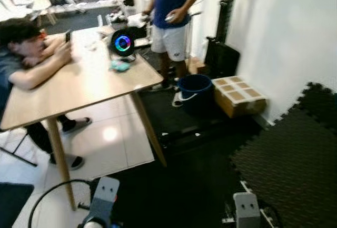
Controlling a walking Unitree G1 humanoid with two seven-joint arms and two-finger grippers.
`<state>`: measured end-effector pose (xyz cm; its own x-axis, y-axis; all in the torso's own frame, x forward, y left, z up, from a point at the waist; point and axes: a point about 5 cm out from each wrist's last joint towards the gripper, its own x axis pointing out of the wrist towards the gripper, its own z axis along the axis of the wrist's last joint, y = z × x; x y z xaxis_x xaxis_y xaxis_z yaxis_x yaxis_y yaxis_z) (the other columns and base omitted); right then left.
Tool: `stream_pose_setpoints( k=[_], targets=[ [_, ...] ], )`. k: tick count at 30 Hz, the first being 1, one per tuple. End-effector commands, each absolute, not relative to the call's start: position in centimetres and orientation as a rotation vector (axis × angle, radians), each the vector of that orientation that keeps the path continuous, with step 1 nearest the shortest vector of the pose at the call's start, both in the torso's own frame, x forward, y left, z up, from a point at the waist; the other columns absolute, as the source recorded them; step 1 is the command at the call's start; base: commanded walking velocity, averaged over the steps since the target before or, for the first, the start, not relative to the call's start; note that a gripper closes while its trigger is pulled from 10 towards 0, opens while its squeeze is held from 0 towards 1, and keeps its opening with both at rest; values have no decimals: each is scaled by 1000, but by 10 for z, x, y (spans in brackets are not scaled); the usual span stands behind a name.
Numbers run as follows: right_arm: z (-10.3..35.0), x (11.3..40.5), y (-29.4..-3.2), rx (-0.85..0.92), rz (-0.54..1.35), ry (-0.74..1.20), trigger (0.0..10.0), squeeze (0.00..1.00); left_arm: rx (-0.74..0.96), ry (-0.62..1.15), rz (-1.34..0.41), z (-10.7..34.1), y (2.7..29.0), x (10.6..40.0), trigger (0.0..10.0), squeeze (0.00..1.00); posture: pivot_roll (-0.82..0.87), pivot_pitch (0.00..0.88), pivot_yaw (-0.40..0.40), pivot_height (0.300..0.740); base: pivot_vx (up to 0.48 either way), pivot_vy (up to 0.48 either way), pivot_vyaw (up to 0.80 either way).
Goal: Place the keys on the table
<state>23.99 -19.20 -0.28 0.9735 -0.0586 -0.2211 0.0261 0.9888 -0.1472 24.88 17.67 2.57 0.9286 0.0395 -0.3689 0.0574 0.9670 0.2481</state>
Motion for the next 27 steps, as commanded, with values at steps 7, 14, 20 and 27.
stream_pose_setpoints(
  k=[7,14,20,27],
  targets=[
    [-7,235,-190,-142,-40,246,10000,0,273,389,-15,23,175,246,10000,0,78,108,87,740,0,0,-800],
    [-6,236,-189,-154,-27,240,10000,0,273,377,-17,24,175,247,10000,0,78,109,87,740,0,0,-571],
    [-3,241,-183,-161,-1,221,10000,0,287,353,-30,28,172,248,10000,0,78,109,89,740,0,0,0],
    [-1,242,-187,-185,14,219,10000,0,227,314,-30,32,163,254,10000,0,56,108,62,740,0,0,0]
  ],
)
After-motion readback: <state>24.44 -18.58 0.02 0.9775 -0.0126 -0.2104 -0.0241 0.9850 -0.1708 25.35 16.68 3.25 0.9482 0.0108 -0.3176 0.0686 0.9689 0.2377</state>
